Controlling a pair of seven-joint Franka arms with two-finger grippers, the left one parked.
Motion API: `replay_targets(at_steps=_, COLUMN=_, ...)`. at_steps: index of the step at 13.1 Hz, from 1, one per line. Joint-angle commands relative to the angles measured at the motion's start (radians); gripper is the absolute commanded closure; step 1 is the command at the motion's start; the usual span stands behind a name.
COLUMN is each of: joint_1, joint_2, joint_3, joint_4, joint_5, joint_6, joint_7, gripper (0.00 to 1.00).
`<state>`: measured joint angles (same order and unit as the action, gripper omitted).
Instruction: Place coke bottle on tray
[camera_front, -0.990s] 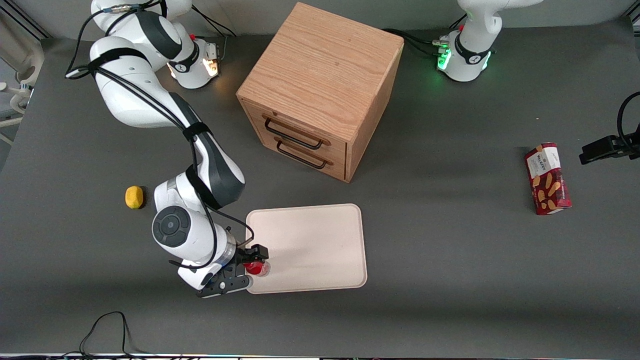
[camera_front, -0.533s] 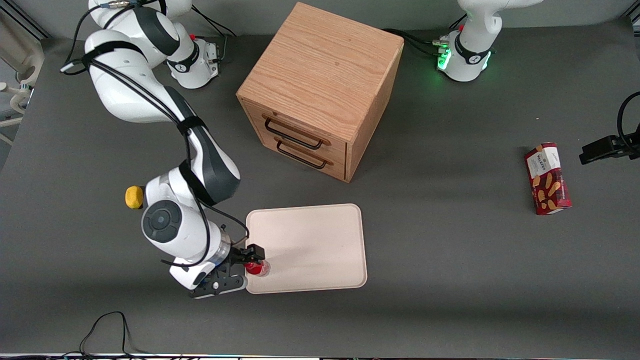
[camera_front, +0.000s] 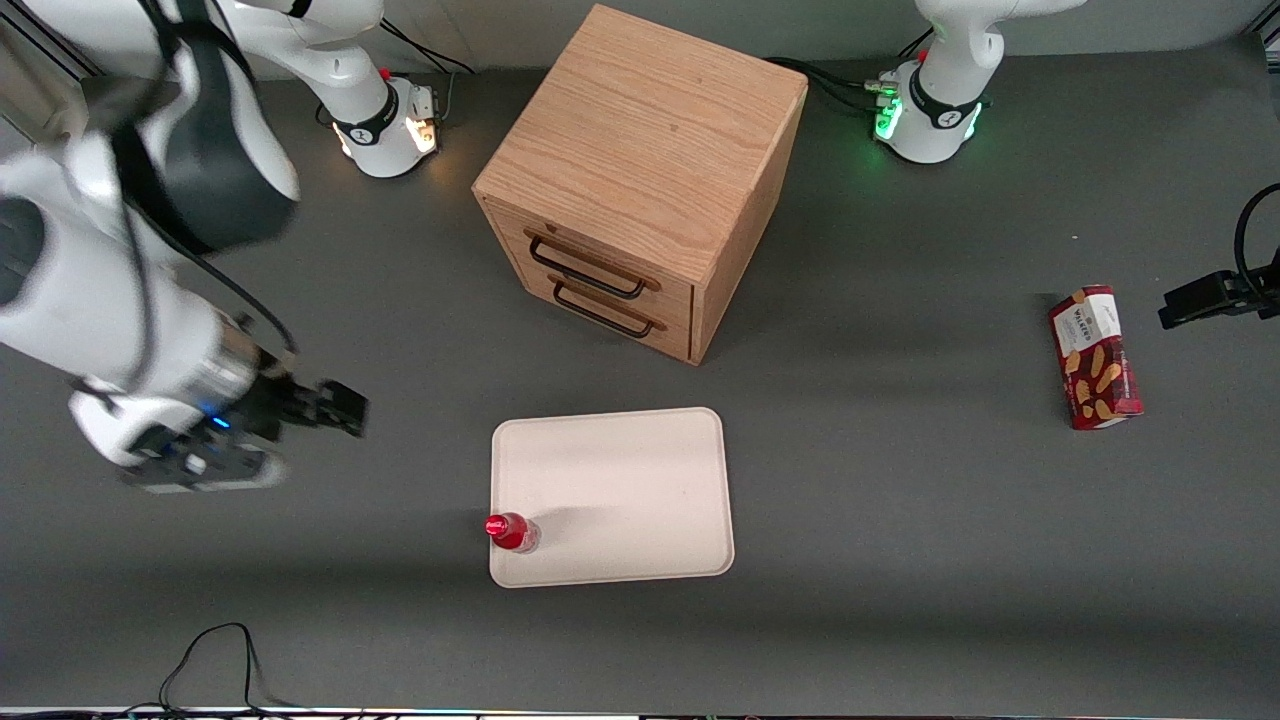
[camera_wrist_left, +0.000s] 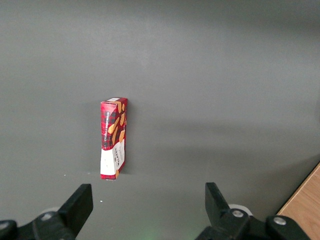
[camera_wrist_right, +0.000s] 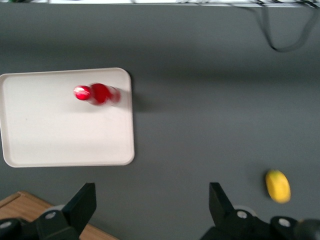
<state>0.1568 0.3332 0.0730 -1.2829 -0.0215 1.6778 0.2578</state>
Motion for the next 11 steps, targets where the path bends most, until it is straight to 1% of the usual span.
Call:
replay_targets(at_steps=1, joint_1=0.001, joint_2=-0.297, joint_3=-0.067, joint_4=-0.350, joint_5=0.037, joint_6=0.034, joint_7=0.028, gripper=0.00)
replay_targets(at_steps=3, joint_1=0.001, joint_2=-0.403, joint_3=-0.107, joint_4=-0.461, joint_5=0.038, joint_6=0.033, joint_7=0.009, gripper=0.00)
replay_targets(at_steps=4, joint_1=0.001, joint_2=-0.417, joint_3=-0.111, joint_4=-0.467, joint_5=0.038, joint_6=0.010, joint_7=-0.018, gripper=0.00)
replay_targets(at_steps=5, joint_1=-0.002, joint_2=-0.415, joint_3=-0.114, joint_4=-0.460, joint_5=0.037, joint_6=-0.021, joint_7=-0.044, gripper=0.00)
replay_targets(at_steps=8, joint_1=-0.003, joint_2=-0.405, joint_3=-0.142, joint_4=-0.443, joint_5=0.038, joint_6=-0.026, joint_7=-0.045, gripper=0.00)
replay_targets(at_steps=11, joint_1=-0.003, joint_2=-0.384, joint_3=-0.142, joint_4=-0.406, joint_5=0.037, joint_6=-0.036, joint_7=-0.045, gripper=0.00)
